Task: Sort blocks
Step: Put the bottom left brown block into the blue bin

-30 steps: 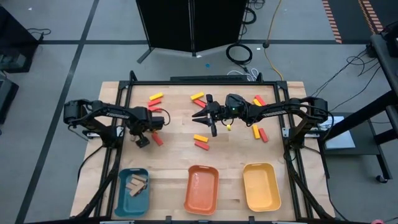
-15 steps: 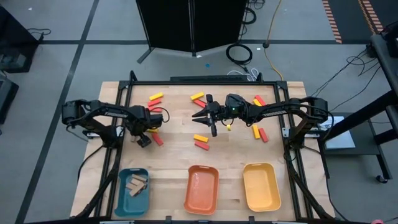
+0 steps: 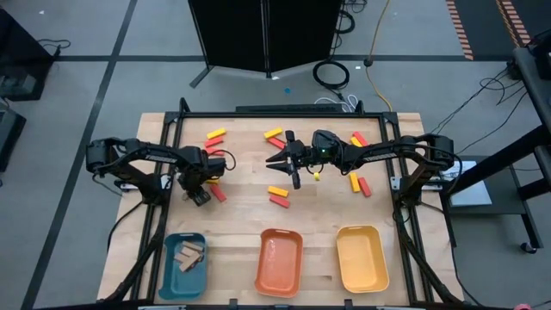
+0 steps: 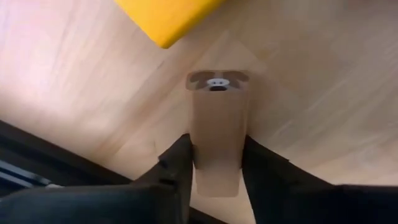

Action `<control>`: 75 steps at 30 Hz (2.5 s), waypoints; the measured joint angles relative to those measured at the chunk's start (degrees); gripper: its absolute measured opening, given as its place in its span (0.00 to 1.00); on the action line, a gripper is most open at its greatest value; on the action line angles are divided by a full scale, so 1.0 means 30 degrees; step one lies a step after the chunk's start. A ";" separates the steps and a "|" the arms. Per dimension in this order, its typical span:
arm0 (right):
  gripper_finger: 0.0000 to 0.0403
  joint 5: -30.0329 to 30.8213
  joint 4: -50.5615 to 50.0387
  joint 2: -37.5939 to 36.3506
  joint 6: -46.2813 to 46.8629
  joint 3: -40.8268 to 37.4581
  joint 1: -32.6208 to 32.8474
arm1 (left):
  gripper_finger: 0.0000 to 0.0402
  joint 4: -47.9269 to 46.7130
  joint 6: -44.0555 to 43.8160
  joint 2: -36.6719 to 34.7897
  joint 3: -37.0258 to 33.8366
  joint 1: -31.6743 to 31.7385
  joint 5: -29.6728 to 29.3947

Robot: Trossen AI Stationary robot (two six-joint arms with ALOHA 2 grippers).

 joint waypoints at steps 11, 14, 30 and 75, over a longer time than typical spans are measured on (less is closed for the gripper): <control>0.18 0.0000 0.0000 0.0000 0.0007 0.0000 0.0000 | 0.19 -0.1805 0.0375 0.0054 0.1137 -0.0036 0.0794; 0.18 0.0000 0.0000 0.0000 0.0007 0.0000 0.0000 | 0.21 -0.2456 0.0495 0.0051 0.1525 -0.0212 0.0817; 0.18 0.0000 0.0007 0.0000 0.0007 0.0000 0.0000 | 0.20 -0.2449 0.1325 0.0022 0.4048 -0.5111 0.6717; 0.18 0.0000 0.0272 0.0000 0.0516 0.0007 0.0015 | 0.28 -0.1324 -1.1354 -0.1938 0.7928 -1.7915 0.5865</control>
